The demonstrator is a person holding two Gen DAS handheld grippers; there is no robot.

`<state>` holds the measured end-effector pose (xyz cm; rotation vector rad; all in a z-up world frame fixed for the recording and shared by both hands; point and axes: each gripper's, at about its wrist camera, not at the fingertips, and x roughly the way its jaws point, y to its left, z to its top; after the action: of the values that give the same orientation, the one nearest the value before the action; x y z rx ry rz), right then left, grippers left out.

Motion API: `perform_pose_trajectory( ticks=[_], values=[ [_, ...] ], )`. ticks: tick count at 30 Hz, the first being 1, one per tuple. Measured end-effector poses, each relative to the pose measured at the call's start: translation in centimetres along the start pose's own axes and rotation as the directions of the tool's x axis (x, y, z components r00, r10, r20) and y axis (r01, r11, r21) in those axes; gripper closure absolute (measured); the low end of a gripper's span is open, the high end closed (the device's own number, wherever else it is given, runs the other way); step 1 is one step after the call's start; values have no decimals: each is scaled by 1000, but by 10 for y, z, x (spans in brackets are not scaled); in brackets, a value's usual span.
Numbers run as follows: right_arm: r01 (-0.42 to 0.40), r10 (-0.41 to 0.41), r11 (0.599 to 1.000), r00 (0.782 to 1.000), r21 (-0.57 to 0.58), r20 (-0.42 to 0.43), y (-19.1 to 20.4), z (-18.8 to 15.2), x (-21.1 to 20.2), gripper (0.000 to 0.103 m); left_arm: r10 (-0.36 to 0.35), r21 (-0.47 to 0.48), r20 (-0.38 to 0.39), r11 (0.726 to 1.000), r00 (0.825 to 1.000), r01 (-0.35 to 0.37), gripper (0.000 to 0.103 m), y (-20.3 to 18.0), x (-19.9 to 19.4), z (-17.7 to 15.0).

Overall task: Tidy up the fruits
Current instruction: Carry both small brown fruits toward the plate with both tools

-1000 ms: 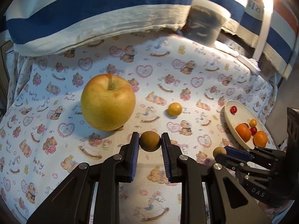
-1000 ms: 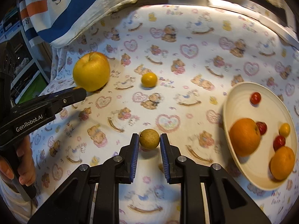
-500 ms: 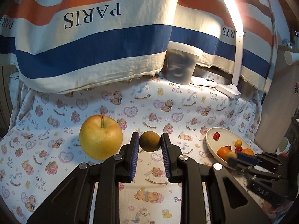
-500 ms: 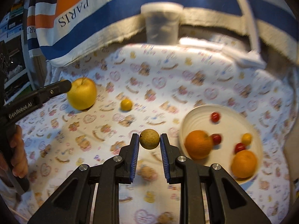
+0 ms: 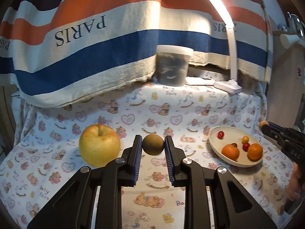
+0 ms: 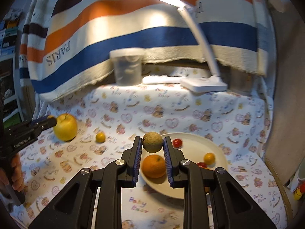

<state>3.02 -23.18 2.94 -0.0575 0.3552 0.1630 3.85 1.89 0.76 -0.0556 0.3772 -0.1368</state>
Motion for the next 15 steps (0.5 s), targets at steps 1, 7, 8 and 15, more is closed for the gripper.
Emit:
perform_pose_trajectory(
  ticks=[1,7,8,15],
  values=[
    [7,-7,1000,1000,3,7,-2,-2,0,79,-1,5,0,1000,1000,1,80,-1,0,0],
    [3,-3,1000,1000,10,17,-10,1,-6,79,-34,30,9,999,999,33,80,-8,-3,-3],
    [2,-2,1000,1000,23,16,-13,2,-7,79,-45,34,0,998,999,45,80,-10,-2,-2],
    [21,-9,994,994,110,-106,-37,8,3,79,-103,36,-46,994,994,105,80,-24,4,3]
  ],
)
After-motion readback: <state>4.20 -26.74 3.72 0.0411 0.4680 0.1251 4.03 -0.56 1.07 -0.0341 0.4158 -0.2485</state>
